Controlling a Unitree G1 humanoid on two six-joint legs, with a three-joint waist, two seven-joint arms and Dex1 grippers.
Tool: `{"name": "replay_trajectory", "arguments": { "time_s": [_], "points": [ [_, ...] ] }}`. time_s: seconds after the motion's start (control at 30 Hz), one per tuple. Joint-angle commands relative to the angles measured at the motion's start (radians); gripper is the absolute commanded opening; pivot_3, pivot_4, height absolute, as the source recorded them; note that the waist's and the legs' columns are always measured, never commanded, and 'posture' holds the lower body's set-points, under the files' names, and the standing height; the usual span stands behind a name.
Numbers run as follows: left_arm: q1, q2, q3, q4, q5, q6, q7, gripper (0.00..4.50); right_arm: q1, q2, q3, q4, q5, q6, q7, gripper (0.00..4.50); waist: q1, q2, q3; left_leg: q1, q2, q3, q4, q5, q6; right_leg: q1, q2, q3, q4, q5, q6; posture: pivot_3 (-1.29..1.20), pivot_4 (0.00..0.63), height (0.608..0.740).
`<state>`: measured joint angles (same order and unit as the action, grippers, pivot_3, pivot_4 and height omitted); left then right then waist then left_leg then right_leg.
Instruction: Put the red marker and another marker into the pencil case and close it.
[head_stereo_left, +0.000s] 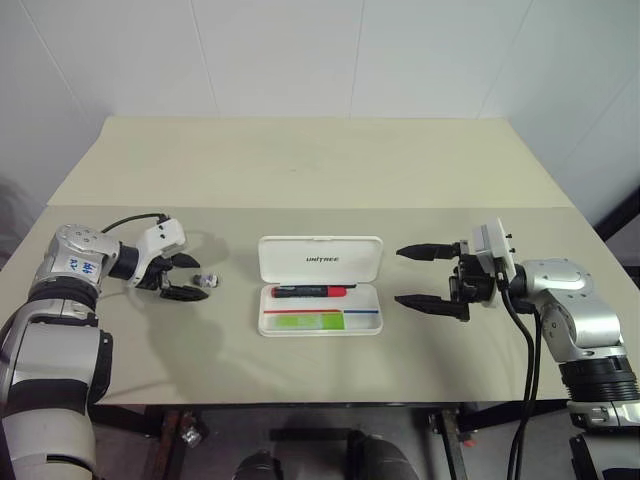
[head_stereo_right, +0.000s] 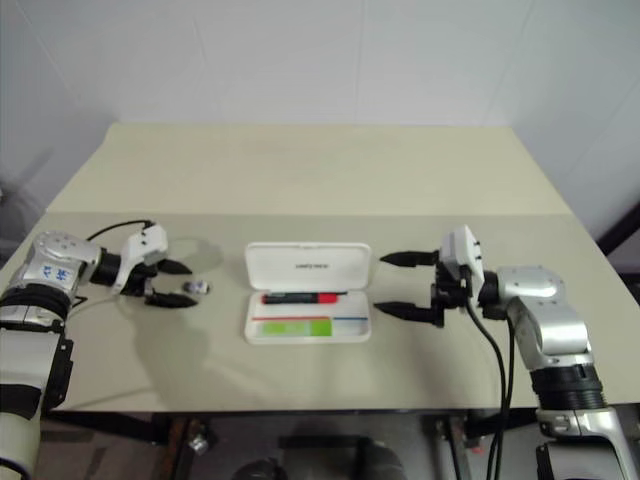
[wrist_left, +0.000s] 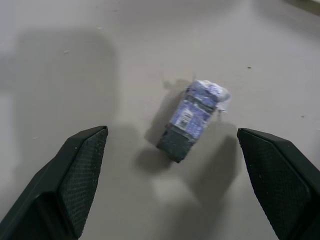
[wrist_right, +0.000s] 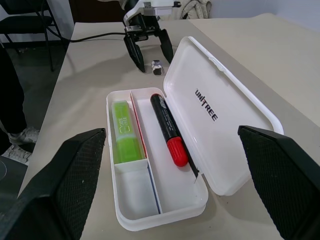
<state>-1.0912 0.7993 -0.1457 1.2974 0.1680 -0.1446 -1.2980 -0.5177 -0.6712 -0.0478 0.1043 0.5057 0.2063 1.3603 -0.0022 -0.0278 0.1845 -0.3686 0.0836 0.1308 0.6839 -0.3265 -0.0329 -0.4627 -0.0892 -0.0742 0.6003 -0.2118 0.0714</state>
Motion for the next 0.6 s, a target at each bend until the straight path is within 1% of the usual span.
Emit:
{"name": "replay_trajectory", "arguments": {
  "time_s": [0.03,0.1,0.2,0.23,0.3,0.33,0.37,0.57,0.6],
  "points": [
    [-0.017,-0.003,-0.005,0.019,0.032,0.022,0.037,4.43,-0.011,-0.002,-0.019,-0.025,0.013,-0.005,-0.007,4.5,0.0,0.0,0.0,0.0,0.0,0.0,0.0,0.0,0.0,0.0,0.0,0.0,0.0,0.0,0.0,0.0,0.15,0.74],
    [-0.02,-0.01,-0.006,0.024,0.037,0.034,0.039,4.43,-0.013,0.001,-0.017,-0.024,0.012,-0.006,-0.006,4.5,0.0,0.0,0.0,0.001,0.0,0.0,0.0,0.0,0.001,0.0,0.0,0.0,0.001,0.0,0.0,0.0,0.15,0.74],
    [-0.022,-0.019,-0.004,0.026,0.042,0.044,0.049,3.86,-0.015,0.003,-0.016,-0.025,0.012,-0.005,-0.007,4.5,0.0,0.0,0.0,0.001,0.0,0.0,0.0,0.0,0.002,0.0,0.0,0.0,0.002,0.0,-0.001,0.0,0.15,0.74],
    [-0.021,-0.023,-0.003,0.027,0.043,0.047,0.051,3.6,-0.015,0.003,-0.016,-0.025,0.012,-0.006,-0.006,4.5,0.0,0.0,0.0,0.001,0.0,-0.001,0.0,0.0,0.002,0.0,0.0,0.0,0.002,0.001,-0.001,0.0,0.15,0.74],
    [-0.019,-0.029,-0.001,0.028,0.045,0.05,0.058,2.88,-0.017,0.003,-0.016,-0.024,0.011,-0.007,-0.005,4.5,0.0,0.0,0.0,0.001,0.0,-0.001,0.0,0.0,0.002,0.0,0.0,0.0,0.002,0.001,-0.001,0.0,0.15,0.74],
    [-0.018,-0.031,0.001,0.028,0.046,0.05,0.061,2.61,-0.018,0.003,-0.016,-0.023,0.01,-0.008,-0.005,4.5,0.0,0.0,0.0,0.001,0.0,-0.001,0.0,0.0,0.002,0.0,0.0,0.0,0.002,0.001,-0.001,0.0,0.15,0.74],
    [-0.017,-0.033,0.002,0.028,0.047,0.05,0.062,2.23,-0.018,0.002,-0.016,-0.023,0.01,-0.008,-0.005,4.5,0.0,0.0,0.0,0.0,0.0,-0.001,0.0,0.0,0.001,0.0,0.0,0.0,0.001,0.001,-0.001,0.0,0.15,0.74],
    [-0.01,-0.038,0.009,0.027,0.048,0.046,0.058,0.36,-0.014,0.0,-0.019,-0.027,0.01,-0.009,-0.008,4.5,0.002,0.0,0.0,0.0,-0.001,0.0,0.0,0.0,0.001,0.0,-0.001,0.0,0.0,0.001,-0.001,0.0,0.15,0.74],
    [-0.009,-0.039,0.011,0.026,0.046,0.043,0.054,0.34,-0.015,0.0,-0.019,-0.027,0.01,-0.009,-0.008,4.5,0.002,0.0,0.0,0.0,-0.001,0.0,0.0,0.0,0.001,0.0,-0.001,0.0,0.0,0.001,-0.001,0.0,0.15,0.74]
  ]
}}
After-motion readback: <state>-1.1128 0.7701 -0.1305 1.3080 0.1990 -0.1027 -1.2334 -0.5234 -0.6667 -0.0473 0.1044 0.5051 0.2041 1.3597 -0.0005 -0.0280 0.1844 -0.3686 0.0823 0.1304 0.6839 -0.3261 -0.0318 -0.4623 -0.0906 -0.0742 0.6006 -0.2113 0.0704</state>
